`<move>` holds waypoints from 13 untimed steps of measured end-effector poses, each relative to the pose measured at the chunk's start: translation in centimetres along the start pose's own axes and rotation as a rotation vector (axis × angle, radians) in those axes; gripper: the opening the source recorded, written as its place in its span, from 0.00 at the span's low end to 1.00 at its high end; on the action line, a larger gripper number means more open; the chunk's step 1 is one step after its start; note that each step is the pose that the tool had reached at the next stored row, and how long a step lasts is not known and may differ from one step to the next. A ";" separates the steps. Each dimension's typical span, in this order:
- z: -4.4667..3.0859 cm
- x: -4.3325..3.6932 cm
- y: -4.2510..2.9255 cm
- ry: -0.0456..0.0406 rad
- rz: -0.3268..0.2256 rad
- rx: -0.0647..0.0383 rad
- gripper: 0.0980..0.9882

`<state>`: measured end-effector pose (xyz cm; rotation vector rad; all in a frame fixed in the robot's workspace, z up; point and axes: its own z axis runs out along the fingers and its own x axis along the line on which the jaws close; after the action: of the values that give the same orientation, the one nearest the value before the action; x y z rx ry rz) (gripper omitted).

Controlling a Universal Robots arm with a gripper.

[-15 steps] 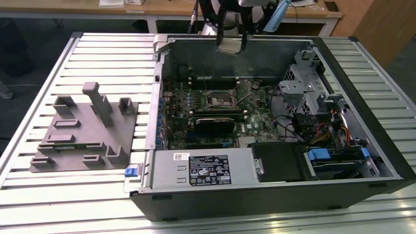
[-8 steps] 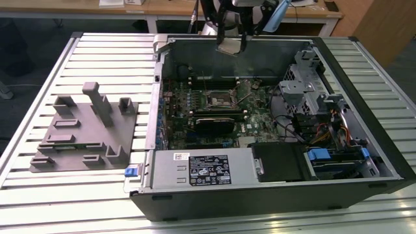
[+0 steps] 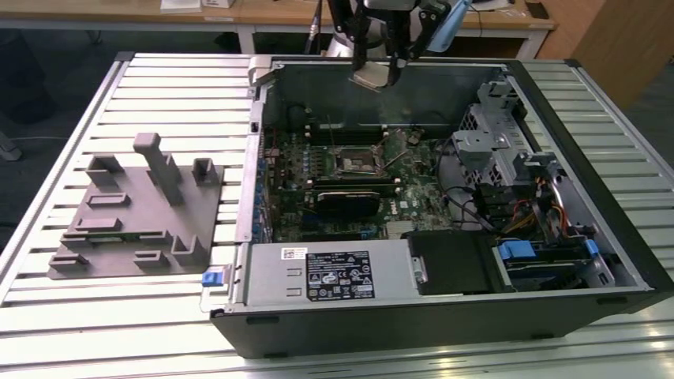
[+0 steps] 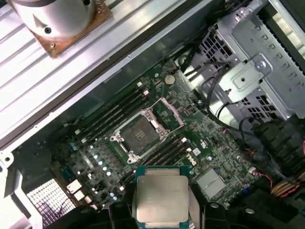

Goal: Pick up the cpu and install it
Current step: 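Place the cpu into insertion slot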

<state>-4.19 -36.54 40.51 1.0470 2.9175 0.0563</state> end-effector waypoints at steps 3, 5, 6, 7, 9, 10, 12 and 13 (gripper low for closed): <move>0.01 0.00 0.00 -0.0023 0.048 0.001 0.48; 0.01 0.00 0.00 -0.0041 0.084 0.002 0.48; 0.02 0.00 0.00 -0.0049 0.101 0.003 0.48; 0.02 0.00 0.00 -0.0057 0.117 0.003 0.48; 0.03 0.00 0.00 -0.0071 0.149 0.004 0.48; 0.04 0.00 0.00 -0.0079 0.164 0.004 0.48; 0.04 0.01 0.00 -0.0094 0.194 0.005 0.48; 0.05 0.01 0.00 -0.0101 0.209 0.006 0.48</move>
<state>-4.19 -36.54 40.46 1.3449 2.7890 0.0492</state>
